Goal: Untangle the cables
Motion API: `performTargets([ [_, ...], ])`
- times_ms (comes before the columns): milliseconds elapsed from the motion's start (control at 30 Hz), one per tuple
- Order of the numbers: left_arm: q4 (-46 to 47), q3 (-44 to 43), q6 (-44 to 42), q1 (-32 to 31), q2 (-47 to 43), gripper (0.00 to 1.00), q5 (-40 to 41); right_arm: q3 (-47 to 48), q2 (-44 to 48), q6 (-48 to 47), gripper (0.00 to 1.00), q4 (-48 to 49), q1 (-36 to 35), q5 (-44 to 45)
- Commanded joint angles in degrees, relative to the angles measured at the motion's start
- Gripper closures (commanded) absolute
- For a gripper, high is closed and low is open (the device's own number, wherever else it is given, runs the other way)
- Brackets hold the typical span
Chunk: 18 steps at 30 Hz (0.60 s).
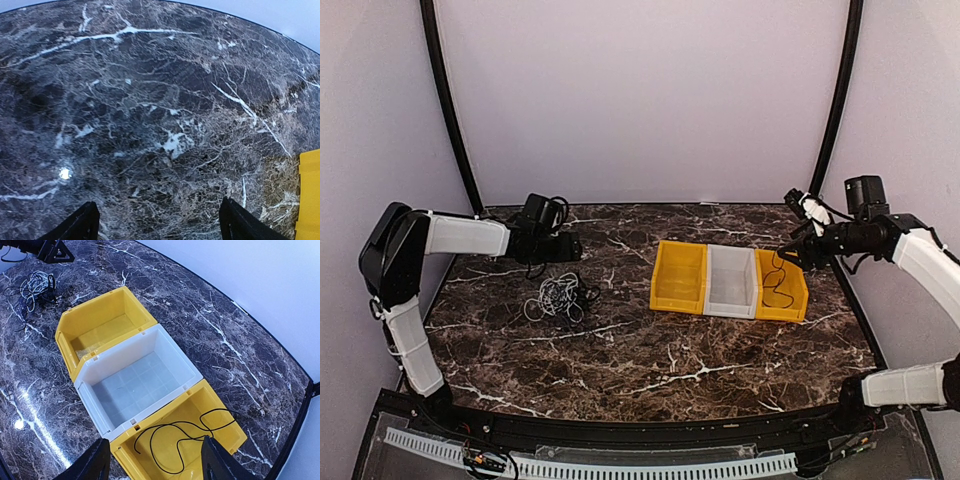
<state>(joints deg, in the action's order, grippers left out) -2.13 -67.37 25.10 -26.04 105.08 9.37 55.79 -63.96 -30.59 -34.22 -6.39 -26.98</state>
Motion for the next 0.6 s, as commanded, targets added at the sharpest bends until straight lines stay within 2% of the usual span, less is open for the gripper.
performTargets([
  [0, 5.0, 2.2, 0.1, -0.1, 1.2, 0.17, -7.2, -1.2, 1.1, -1.1, 0.36, 1.4, -0.8, -0.6],
  [100, 6.5, 6.4, 1.0, -0.1, 0.8, 0.26, -12.8, -1.1, 1.1, -1.0, 0.36, 1.1, -1.5, -2.5],
  [233, 9.6, 13.8, 3.5, -0.7, -3.5, 0.36, -16.1, -1.4, 1.2, -0.2, 0.37, 2.4, -3.3, -4.4],
  [333, 12.8, 20.9, 4.9, -2.6, -8.7, 0.41, -16.7, -1.0, -0.1, -0.1, 0.37, 3.4, -5.9, -4.6],
  [567, 17.2, 29.8, 8.9, -8.5, -15.3, 0.45, -18.1, 1.0, -5.9, -0.4, 0.38, 4.7, -12.7, -2.6],
])
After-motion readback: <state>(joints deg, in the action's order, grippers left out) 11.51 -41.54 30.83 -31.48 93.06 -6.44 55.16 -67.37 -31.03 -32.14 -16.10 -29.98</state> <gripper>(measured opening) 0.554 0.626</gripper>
